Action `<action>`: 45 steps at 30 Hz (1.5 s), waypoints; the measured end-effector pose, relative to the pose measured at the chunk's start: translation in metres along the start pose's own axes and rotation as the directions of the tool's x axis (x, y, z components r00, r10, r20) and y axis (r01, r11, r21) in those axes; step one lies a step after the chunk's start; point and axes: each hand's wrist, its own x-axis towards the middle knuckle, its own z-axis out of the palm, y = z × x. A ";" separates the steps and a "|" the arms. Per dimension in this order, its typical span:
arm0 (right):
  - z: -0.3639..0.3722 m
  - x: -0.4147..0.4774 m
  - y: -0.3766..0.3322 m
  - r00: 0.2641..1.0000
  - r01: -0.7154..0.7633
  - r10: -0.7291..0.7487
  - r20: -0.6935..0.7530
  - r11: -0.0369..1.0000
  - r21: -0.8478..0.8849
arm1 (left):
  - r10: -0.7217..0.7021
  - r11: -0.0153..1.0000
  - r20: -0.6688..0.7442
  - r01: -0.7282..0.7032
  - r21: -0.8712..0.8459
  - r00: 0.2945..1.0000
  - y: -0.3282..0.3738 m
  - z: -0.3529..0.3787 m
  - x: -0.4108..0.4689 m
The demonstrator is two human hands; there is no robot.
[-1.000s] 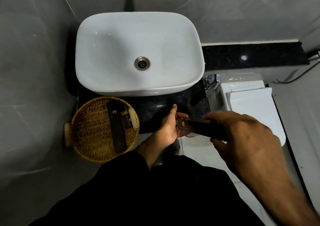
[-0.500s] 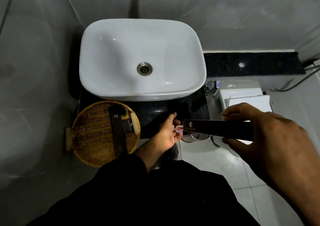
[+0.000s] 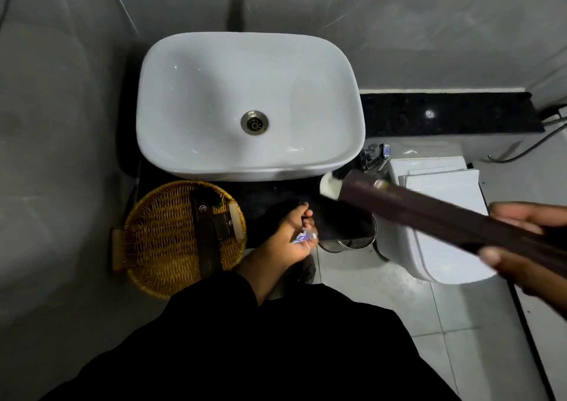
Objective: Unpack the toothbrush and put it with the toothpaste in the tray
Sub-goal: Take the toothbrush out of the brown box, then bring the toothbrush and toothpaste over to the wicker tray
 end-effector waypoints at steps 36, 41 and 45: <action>0.127 0.102 0.125 0.992 -0.125 0.126 0.023 0.915 0.383 | 0.263 0.920 -0.066 -0.230 0.317 0.963 -0.010 0.030 0.009; 0.162 0.063 0.052 0.702 -0.465 0.125 0.701 0.826 0.319 | 0.531 0.832 -0.186 -0.468 0.298 0.827 -0.004 0.025 -0.005; 0.178 0.057 0.015 0.590 -0.662 0.102 0.801 0.628 0.408 | 0.704 0.708 -0.181 -0.662 0.245 0.686 0.009 0.013 -0.031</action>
